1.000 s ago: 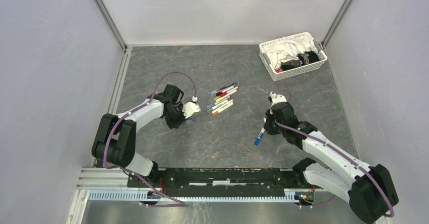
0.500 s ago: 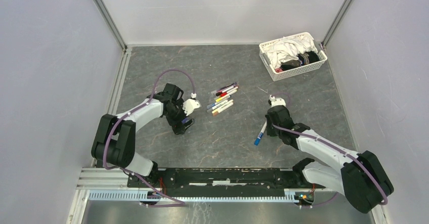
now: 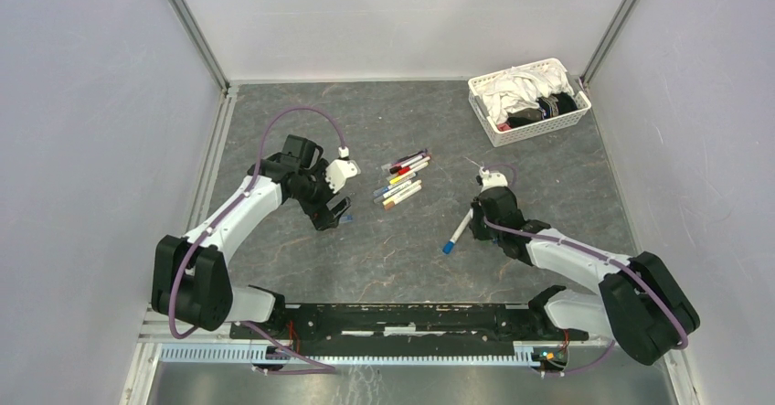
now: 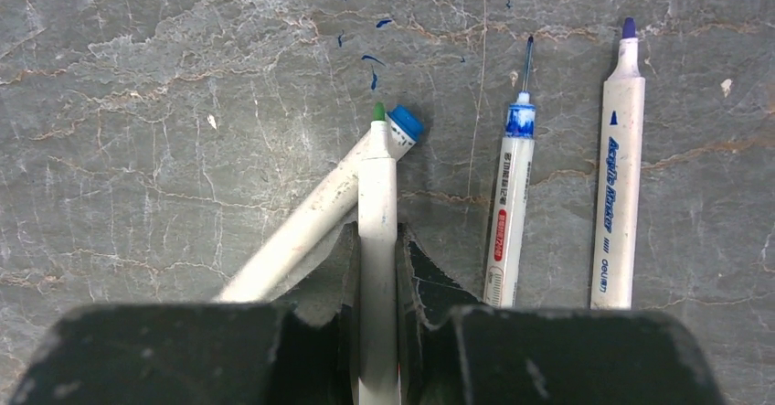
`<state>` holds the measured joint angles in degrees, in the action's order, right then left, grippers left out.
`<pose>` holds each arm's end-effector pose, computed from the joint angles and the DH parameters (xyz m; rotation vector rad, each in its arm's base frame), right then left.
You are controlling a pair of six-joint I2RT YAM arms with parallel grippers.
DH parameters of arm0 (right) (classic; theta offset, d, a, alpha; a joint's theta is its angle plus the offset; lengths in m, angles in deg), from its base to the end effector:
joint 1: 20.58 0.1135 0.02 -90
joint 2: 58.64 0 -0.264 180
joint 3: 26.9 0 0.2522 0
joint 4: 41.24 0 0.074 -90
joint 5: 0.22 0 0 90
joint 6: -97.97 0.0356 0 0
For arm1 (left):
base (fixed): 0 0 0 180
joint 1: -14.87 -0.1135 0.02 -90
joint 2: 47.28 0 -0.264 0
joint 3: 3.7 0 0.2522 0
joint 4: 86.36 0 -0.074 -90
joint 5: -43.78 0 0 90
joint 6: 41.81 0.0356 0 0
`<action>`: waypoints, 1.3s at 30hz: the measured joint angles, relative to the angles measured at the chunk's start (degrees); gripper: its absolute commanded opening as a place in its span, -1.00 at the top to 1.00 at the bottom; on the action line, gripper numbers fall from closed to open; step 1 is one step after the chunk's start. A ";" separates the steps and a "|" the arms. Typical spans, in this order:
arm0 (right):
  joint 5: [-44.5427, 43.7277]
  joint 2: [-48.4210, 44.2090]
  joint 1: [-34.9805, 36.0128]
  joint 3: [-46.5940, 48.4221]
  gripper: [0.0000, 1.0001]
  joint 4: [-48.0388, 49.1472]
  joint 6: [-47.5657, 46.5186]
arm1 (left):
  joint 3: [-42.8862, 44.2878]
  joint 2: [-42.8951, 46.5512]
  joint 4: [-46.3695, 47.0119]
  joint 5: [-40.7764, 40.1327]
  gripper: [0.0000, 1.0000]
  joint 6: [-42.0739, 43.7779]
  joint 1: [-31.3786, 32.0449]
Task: Open the pen caps
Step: Place the pen at the center of the board, then pick up the pen from the center of the board.
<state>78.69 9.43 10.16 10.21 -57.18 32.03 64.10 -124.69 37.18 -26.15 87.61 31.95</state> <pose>0.1858 0.1025 0.1491 -0.0476 2.3810 0.2274 0.2399 -0.0865 0.2308 1.3396 2.2836 -0.3507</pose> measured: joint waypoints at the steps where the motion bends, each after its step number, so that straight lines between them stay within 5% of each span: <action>1: -0.02 0.24 0.00 0.00 0.54 0.31 -0.17 | 0.00 0.00 -0.44 0.00 -1.00 0.00 -0.04; 6: 0.15 2.69 0.00 0.85 0.12 1.79 -1.40 | 0.00 0.00 -1.20 0.00 -1.00 0.00 -0.26; 23: -2.93 3.45 -0.02 5.40 0.08 -3.21 -4.20 | 0.00 0.00 -1.57 0.00 -1.00 -0.09 -1.01; 32: -6.08 2.56 -0.02 5.57 0.33 -4.59 -5.29 | 0.00 0.00 -1.57 0.00 -1.00 -0.09 -1.57; 39: -6.12 2.93 -0.02 5.57 0.29 -4.81 -5.46 | 0.02 0.00 -1.81 0.00 -1.00 -0.09 -2.01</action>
<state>72.57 12.36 10.14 15.79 -61.98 26.56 64.12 -124.69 35.37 -26.15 87.52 29.94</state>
